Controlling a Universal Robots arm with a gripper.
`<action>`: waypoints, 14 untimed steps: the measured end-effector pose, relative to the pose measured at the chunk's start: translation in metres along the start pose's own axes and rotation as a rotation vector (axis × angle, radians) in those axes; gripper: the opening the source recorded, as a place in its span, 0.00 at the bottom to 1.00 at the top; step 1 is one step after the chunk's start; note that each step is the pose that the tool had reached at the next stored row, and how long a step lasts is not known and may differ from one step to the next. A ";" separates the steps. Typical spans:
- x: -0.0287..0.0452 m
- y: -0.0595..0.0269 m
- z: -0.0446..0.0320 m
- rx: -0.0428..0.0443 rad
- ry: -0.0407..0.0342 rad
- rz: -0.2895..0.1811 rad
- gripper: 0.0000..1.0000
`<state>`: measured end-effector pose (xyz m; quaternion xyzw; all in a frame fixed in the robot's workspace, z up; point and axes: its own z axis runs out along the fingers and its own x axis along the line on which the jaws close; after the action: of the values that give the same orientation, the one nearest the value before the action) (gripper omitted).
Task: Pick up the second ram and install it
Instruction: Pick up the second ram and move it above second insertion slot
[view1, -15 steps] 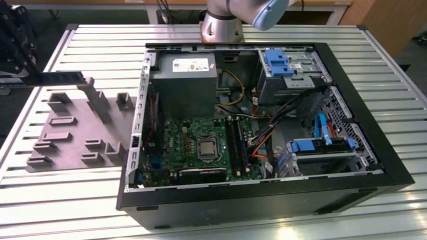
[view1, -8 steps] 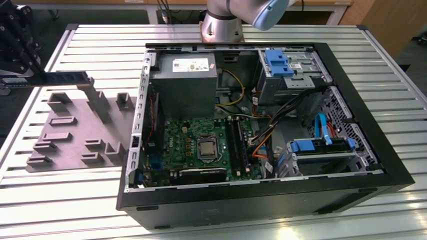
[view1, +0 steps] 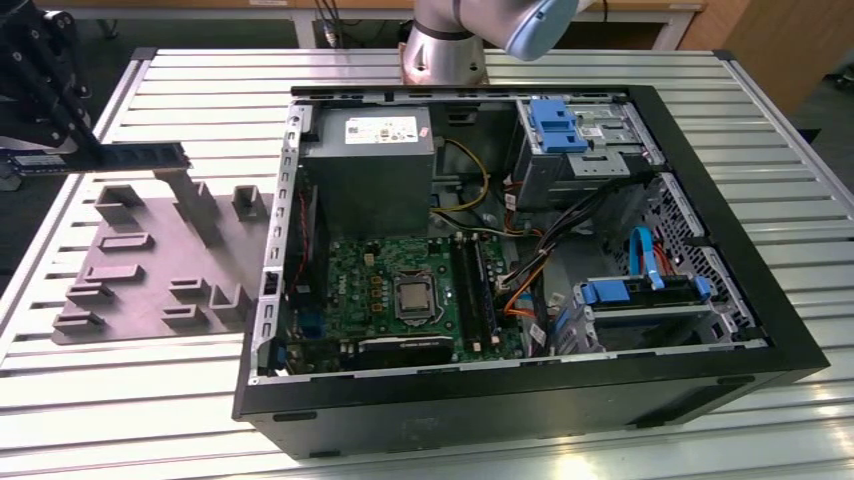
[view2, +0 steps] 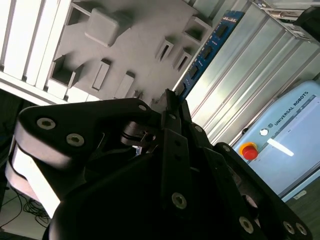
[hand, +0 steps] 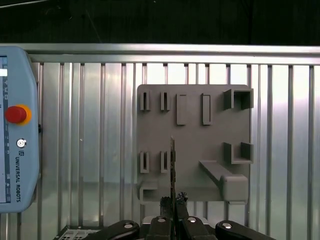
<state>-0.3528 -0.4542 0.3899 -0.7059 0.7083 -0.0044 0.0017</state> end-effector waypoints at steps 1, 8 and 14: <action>0.0000 -0.0010 0.0000 0.0000 0.0000 0.000 0.14; 0.0000 -0.0091 0.0001 0.0000 0.0000 0.000 0.14; 0.0000 -0.0160 0.0001 0.0000 0.0000 0.000 0.14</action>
<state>-0.3369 -0.4542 0.3899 -0.7059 0.7083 -0.0044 0.0017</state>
